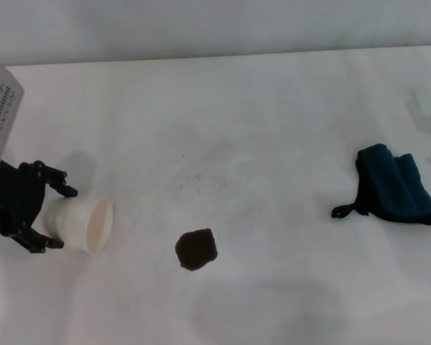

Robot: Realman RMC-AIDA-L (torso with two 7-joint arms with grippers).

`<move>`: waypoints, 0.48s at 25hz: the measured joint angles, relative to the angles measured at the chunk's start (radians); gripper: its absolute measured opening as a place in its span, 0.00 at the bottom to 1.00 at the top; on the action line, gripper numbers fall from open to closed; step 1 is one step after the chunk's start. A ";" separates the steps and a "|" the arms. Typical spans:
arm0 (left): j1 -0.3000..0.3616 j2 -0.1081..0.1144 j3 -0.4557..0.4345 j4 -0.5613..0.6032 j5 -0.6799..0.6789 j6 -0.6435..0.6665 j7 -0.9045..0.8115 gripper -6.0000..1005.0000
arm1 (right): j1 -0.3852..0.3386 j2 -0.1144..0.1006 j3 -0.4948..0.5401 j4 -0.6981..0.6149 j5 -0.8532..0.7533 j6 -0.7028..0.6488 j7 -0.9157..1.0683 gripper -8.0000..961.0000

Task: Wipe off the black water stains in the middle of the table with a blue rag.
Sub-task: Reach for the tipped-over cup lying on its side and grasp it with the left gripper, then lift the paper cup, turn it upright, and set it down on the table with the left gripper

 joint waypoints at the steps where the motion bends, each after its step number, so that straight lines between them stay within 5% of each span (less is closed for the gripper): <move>1: 0.003 0.001 0.000 0.011 0.000 -0.006 -0.008 0.84 | 0.000 0.000 0.000 -0.001 0.000 0.000 0.000 0.82; 12: 0.038 -0.001 0.000 0.099 -0.019 -0.069 -0.054 0.83 | 0.000 -0.004 0.000 -0.019 0.000 0.004 0.000 0.82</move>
